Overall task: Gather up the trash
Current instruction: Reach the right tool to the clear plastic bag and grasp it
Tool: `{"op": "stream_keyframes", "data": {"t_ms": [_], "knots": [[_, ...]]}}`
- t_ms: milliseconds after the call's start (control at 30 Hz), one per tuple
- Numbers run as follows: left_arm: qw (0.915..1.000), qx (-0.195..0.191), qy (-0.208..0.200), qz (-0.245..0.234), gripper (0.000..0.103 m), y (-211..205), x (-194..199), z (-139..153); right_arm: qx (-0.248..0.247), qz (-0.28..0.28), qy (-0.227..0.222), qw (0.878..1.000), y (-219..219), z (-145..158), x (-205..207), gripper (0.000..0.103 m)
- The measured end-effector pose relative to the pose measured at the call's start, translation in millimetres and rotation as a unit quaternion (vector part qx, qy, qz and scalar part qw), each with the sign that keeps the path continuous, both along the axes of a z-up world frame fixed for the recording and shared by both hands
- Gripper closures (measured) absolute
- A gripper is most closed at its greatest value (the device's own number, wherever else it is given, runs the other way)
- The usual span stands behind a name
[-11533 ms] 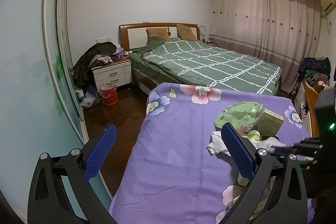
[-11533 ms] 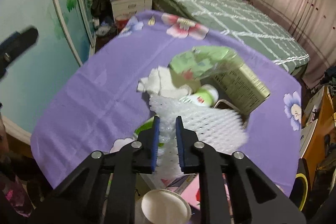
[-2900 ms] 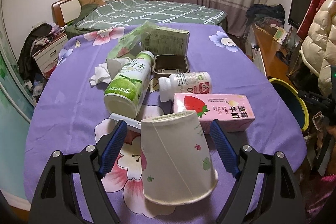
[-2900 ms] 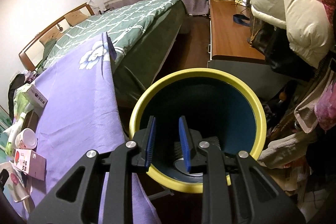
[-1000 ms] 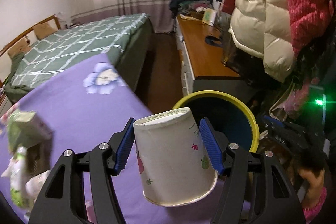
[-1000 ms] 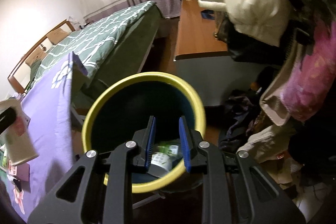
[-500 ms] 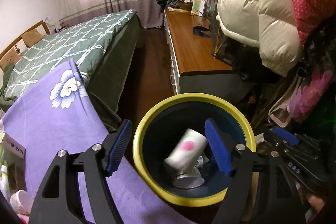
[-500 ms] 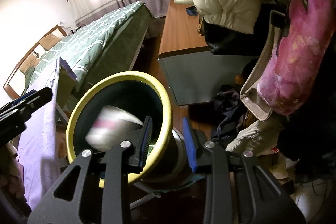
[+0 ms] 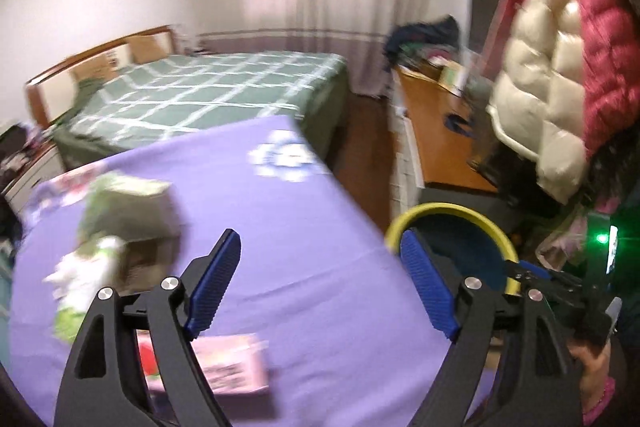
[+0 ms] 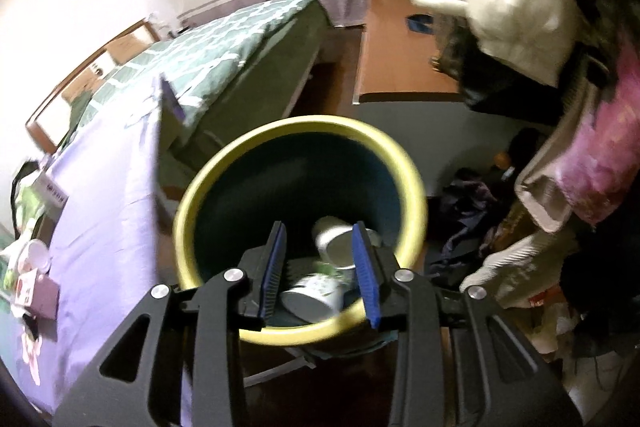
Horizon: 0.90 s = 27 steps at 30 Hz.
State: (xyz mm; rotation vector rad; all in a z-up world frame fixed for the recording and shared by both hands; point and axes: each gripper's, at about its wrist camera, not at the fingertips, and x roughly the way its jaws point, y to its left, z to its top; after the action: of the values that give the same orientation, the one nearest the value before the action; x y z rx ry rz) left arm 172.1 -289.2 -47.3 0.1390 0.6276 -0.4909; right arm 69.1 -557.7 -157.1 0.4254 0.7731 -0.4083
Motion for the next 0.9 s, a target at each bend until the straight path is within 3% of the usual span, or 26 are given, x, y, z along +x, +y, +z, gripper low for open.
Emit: {"op": "stream_keyframes", "data": {"t_ms": [267, 500, 733, 900], "knots": [[0.9915, -0.021, -0.017, 0.127, 0.020, 137, 4, 7, -0.011, 0.117, -0.007, 0.993, 93, 22, 43, 0.069], [0.9703, -0.037, -0.017, 0.238, 0.020, 257, 10, -3, -0.016, 0.238, -0.011, 0.971, 200, 41, 92, 0.069], [0.9530, -0.040, -0.007, 0.300, 0.020, 325, 15, -17, -0.019, 0.322, -0.018, 0.946, 286, 57, 137, 0.069], [0.9498, -0.042, 0.006, 0.310, 0.020, 347, 25, -27, -0.007, 0.349, -0.030, 0.937, 324, 73, 175, 0.069]]}}
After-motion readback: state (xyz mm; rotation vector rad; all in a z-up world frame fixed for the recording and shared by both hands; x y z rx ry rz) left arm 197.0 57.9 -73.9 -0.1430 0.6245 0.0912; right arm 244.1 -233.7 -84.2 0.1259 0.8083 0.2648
